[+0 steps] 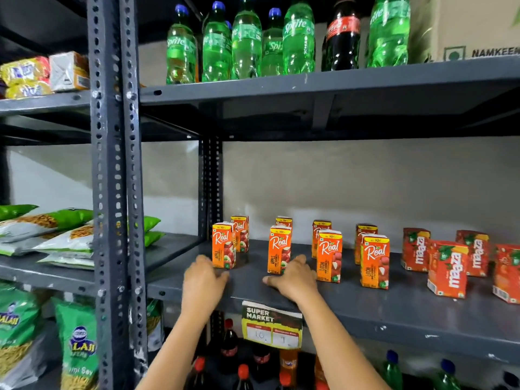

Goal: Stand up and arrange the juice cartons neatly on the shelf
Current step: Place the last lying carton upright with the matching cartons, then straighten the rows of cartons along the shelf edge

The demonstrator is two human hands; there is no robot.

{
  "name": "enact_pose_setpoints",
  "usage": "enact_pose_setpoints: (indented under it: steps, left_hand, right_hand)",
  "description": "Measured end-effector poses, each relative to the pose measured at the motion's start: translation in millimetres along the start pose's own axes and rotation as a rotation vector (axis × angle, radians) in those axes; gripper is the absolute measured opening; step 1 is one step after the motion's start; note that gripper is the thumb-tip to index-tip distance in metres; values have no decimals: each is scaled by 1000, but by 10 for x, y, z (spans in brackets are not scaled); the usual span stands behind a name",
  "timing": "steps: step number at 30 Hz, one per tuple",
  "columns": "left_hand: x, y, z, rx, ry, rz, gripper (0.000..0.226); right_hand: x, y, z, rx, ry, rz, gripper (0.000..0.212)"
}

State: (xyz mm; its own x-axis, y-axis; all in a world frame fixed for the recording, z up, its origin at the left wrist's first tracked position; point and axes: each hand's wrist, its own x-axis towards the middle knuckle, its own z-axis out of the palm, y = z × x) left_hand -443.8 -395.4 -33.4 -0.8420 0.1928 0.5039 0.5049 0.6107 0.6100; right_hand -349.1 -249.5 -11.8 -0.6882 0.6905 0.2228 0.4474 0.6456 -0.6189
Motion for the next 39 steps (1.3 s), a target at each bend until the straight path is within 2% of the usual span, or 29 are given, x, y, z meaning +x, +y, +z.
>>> enact_pose_setpoints:
  steps: [3,7,14,23,28,30,31,33,34,35,37,39]
  left_hand:
    - [309,-129,-2,135,-121,-130,79]
    - [526,-110,70,145,-255,-131,95]
    - [613,-43,214,210,-225,-58,77]
    - [587,-29,207,257,-217,-19,78]
    - [431,34,70,271,-239,-102,95]
    - [218,125,38,216,-120,-128,94]
    - [72,194,45,170,-20,-94,87]
    - [-272,398,103,60,149,57,65]
    - [-432,531,149,27,170,149,55]
    - [-582,701,208,19,124,231,48]
    - [-770,1051,390,56,-7,329,50]
    - [-790,1340,592,124,-126,338,66]
  right_hand:
    - [24,-201,172,109,111,112,108]
    - [23,-329,318,114,274,165,101]
    - [120,-343,357,76,354,212,76]
    - [169,-333,369,100,336,238,73]
    - [35,-259,222,149,198,212,80]
    - [-152,-164,85,122,151,152,78]
    - [-262,-87,1,104,158,113,72]
    - [-481,117,-218,80,253,49,58]
    - [-548,228,-331,59,343,38,54]
    - [-582,356,-458,31,445,39,54]
    - [-530,611,-706,-10,586,91,65]
    - [-333,830,-884,-28,570,178,82]
